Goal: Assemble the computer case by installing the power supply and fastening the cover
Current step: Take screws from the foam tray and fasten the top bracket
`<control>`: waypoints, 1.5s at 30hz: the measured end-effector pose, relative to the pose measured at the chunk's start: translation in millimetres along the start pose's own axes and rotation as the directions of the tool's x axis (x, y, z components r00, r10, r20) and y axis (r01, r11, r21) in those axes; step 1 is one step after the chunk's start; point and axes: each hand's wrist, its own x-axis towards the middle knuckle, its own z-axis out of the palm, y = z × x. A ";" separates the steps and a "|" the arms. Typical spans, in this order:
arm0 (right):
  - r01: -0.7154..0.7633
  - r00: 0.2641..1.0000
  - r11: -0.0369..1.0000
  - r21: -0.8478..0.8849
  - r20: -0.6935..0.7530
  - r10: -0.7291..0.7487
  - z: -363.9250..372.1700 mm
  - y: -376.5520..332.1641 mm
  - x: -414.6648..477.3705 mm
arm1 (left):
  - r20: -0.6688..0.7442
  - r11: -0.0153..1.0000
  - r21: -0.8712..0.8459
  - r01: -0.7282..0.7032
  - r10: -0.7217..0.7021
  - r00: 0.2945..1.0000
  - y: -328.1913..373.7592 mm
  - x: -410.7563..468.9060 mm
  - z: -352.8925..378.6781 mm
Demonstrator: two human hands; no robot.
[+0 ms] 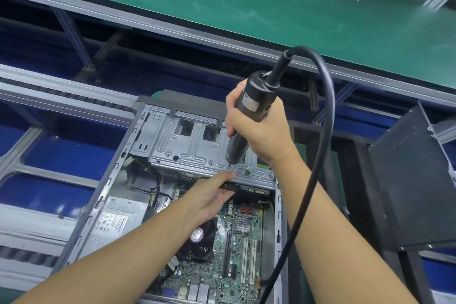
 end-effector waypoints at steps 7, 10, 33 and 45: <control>-0.006 0.999 1.000 0.027 -0.043 0.007 0.0 -0.2 -1.3 | -0.002 1.000 -0.009 -0.013 0.013 1.000 0.3 -4.1 3.6; -0.017 0.999 1.000 0.000 -0.047 0.017 2.0 -1.2 -2.9 | 0.000 1.000 -0.007 -0.015 0.015 1.000 0.2 -4.5 3.7; -0.054 0.999 0.998 0.022 -0.002 0.054 -0.3 1.8 -5.0 | 0.001 0.999 -0.003 -0.042 0.042 0.999 -1.4 -2.0 2.2; 0.173 0.981 0.974 0.142 -0.108 -0.159 -12.4 -26.9 -10.3 | -0.044 0.984 0.102 -0.147 0.153 0.987 -6.9 1.4 -1.6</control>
